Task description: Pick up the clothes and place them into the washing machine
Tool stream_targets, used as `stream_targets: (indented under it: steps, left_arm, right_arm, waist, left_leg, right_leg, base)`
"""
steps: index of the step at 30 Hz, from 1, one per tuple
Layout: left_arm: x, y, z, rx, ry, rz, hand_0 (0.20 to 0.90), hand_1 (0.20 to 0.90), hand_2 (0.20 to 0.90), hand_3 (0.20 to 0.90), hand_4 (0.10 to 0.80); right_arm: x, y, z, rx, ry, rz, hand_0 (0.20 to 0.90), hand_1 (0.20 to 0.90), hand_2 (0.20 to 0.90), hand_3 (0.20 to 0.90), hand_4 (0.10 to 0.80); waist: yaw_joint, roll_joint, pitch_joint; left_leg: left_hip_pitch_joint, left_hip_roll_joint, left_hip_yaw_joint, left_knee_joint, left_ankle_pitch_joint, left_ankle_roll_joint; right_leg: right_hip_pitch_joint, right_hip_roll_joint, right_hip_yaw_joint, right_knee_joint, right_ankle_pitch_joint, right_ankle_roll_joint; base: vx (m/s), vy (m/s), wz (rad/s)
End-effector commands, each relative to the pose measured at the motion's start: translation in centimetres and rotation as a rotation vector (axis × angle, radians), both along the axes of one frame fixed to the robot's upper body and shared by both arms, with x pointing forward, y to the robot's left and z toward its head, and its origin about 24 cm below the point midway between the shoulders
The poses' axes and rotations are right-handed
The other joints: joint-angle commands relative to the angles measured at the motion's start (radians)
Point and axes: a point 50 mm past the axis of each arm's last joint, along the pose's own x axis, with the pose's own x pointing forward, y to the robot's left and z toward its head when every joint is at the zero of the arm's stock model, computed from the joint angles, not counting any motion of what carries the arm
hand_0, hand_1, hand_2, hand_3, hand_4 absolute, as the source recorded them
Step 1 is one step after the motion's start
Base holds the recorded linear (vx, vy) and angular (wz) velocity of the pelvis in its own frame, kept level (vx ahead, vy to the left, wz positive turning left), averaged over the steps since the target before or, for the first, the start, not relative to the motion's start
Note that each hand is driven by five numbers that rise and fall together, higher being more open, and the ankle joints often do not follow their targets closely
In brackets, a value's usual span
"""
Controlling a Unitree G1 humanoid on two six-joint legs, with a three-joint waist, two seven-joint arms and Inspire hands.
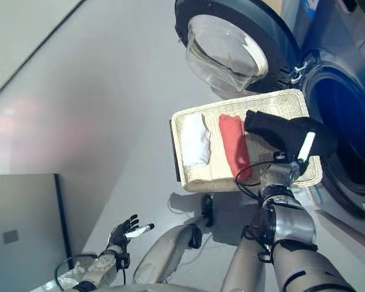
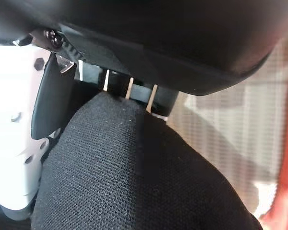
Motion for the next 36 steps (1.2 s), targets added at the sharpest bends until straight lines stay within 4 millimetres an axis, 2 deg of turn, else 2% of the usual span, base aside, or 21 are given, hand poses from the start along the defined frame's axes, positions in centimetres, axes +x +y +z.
stream_targets:
  steps: [1,4,6,12,14,16,19,20,23,24,26,30,34,35,36]
  left_arm:
    - [-1.8,0.8,-0.5,0.024,0.044,0.016,0.9,0.9,0.9,0.9,0.8]
    - [-1.8,0.6,-0.6,0.024,0.046,0.004,0.9,0.9,0.9,0.9,0.8]
    - [-1.6,0.5,-0.5,0.025,0.039,0.0,0.9,0.9,0.9,0.9,0.8]
    - [-0.9,0.1,-0.3,0.025,0.016,-0.012,0.9,0.9,0.9,0.9,0.8]
    - [-0.8,0.0,-0.2,0.023,0.007,-0.018,0.9,0.9,0.9,0.9,0.8]
    - [-0.7,0.1,-0.1,0.023,0.0,-0.009,0.9,0.9,0.9,0.9,0.8]
    - [-0.6,0.7,0.0,0.034,-0.016,0.003,0.9,0.9,0.9,0.9,0.8]
    - [-0.6,0.6,0.1,0.032,-0.017,0.004,0.9,0.9,0.9,0.9,0.8]
    - [-0.5,1.1,0.2,0.044,-0.03,0.003,0.9,0.9,0.9,0.9,0.8]
    - [-0.7,1.6,0.3,0.06,-0.03,0.009,0.9,0.9,0.9,0.9,0.8]
    - [-0.8,2.1,0.3,0.073,-0.034,0.018,0.9,0.9,0.9,0.9,0.8]
    - [-1.1,3.0,0.4,0.099,-0.031,0.028,0.9,0.9,0.9,0.9,0.8]
    - [-1.1,3.5,0.5,0.113,-0.031,0.036,0.9,0.9,0.9,0.9,0.8]
    - [-1.1,3.5,0.5,0.113,-0.034,0.04,0.9,0.9,0.9,0.9,0.8]
    - [-1.1,3.6,0.5,0.113,-0.029,0.049,0.9,0.9,0.9,0.9,0.8]
  right_arm:
    - [0.0,-3.9,6.9,-0.132,-0.156,-0.149,0.2,0.2,0.2,0.2,0.3]
    - [-0.1,-4.5,7.8,-0.15,-0.164,-0.165,0.2,0.2,0.2,0.2,0.3]
    - [-0.2,-5.1,9.3,-0.177,-0.188,-0.19,0.2,0.2,0.2,0.2,0.3]
    - [-1.3,-6.8,11.1,-0.204,-0.192,-0.273,0.2,0.2,0.2,0.2,0.3]
    - [-1.8,-7.6,12.3,-0.226,-0.203,-0.312,0.2,0.2,0.2,0.2,0.3]
    - [-2.0,-8.0,14.5,-0.288,-0.237,-0.317,0.2,0.2,0.2,0.2,0.3]
    - [-2.6,-8.1,20.3,-0.443,-0.351,-0.345,0.2,0.2,0.2,0.2,0.3]
    - [-2.6,-8.0,20.5,-0.446,-0.35,-0.346,0.2,0.2,0.2,0.2,0.3]
    - [-3.8,-8.2,24.6,-0.574,-0.399,-0.39,0.2,0.2,0.2,0.2,0.3]
    - [-4.9,-8.1,26.8,-0.655,-0.441,-0.422,0.2,0.2,0.2,0.2,0.3]
    - [-6.0,-8.0,29.0,-0.731,-0.467,-0.457,0.2,0.2,0.2,0.2,0.3]
    - [-7.9,-8.5,31.9,-0.796,-0.485,-0.52,0.2,0.2,0.2,0.2,0.3]
    - [-8.4,-9.3,32.4,-0.797,-0.459,-0.533,0.2,0.2,0.2,0.2,0.3]
    - [-8.1,-9.5,32.0,-0.795,-0.438,-0.52,0.274,0.274,0.274,0.274,0.353]
    - [-7.6,-9.5,31.2,-0.787,-0.408,-0.497,0.9,0.9,0.9,0.9,0.8]
  waist:
    - [0.018,0.073,-0.068]
    - [0.021,0.094,-0.075]
    - [0.018,0.116,-0.083]
    - [0.007,0.135,-0.095]
    - [-0.004,0.14,-0.096]
    - [-0.01,0.142,-0.097]
    - [-0.015,0.132,-0.104]
    - [-0.015,0.134,-0.104]
    - [-0.019,0.122,-0.115]
    - [-0.026,0.112,-0.121]
    - [-0.033,0.107,-0.125]
    - [-0.038,0.1,-0.136]
    - [-0.037,0.102,-0.145]
    - [-0.039,0.102,-0.146]
    - [-0.039,0.1,-0.145]
  left_leg:
    - [-0.085,-0.001,-0.054,0.064,0.005,-0.083]
    - [-0.086,-0.004,-0.047,0.061,0.005,-0.082]
    - [-0.088,-0.008,-0.033,0.062,0.001,-0.08]
    - [-0.087,-0.01,-0.008,0.067,-0.013,-0.078]
    - [-0.084,-0.011,0.0,0.066,-0.018,-0.078]
    - [-0.082,-0.015,0.01,0.06,-0.02,-0.078]
    - [-0.084,-0.013,0.023,0.051,-0.018,-0.079]
    - [-0.085,-0.013,0.024,0.052,-0.018,-0.08]
    - [-0.08,-0.01,0.023,0.051,-0.019,-0.083]
    - [-0.076,-0.011,0.023,0.045,-0.019,-0.087]
    - [-0.071,-0.012,0.022,0.039,-0.018,-0.089]
    - [-0.064,-0.016,0.018,0.027,-0.016,-0.093]
    - [-0.059,-0.017,0.015,0.023,-0.014,-0.095]
    - [-0.057,-0.018,0.014,0.024,-0.015,-0.095]
    - [-0.055,-0.018,0.015,0.024,-0.015,-0.094]
  right_leg:
    - [0.039,0.021,-0.017,0.102,-0.134,-0.036]
    - [0.026,0.021,-0.008,0.11,-0.136,-0.035]
    - [0.006,0.021,0.009,0.12,-0.136,-0.034]
    - [-0.016,0.023,0.037,0.129,-0.134,-0.03]
    - [-0.023,0.025,0.048,0.131,-0.131,-0.029]
    - [-0.03,0.027,0.06,0.124,-0.122,-0.026]
    - [-0.04,0.028,0.071,0.109,-0.107,-0.024]
    - [-0.041,0.029,0.072,0.11,-0.107,-0.024]
    - [-0.036,0.031,0.069,0.111,-0.109,-0.026]
    - [-0.034,0.033,0.065,0.112,-0.109,-0.027]
    - [-0.031,0.034,0.063,0.112,-0.11,-0.027]
    - [-0.023,0.033,0.059,0.109,-0.113,-0.027]
    - [-0.017,0.032,0.057,0.11,-0.116,-0.027]
    - [-0.014,0.032,0.057,0.108,-0.115,-0.027]
    - [-0.012,0.034,0.058,0.107,-0.114,-0.028]
  base:
    - [0.031,0.017,-0.06]
    - [0.033,0.03,-0.06]
    - [0.047,0.044,-0.19]
    - [0.046,0.011,-0.17]
    - [0.041,0.031,-0.21]
    - [0.029,0.041,-0.23]
    - [0.02,-0.013,-0.21]
    - [0.013,-0.035,-0.11]
    - [0.026,-0.034,0.01]
    - [0.022,-0.03,0.09]
    - [0.019,-0.019,0.05]
    - [0.0,0.0,0.0]
    - [0.0,0.0,0.0]
    - [0.0,0.0,0.0]
    - [0.004,-0.01,-0.03]
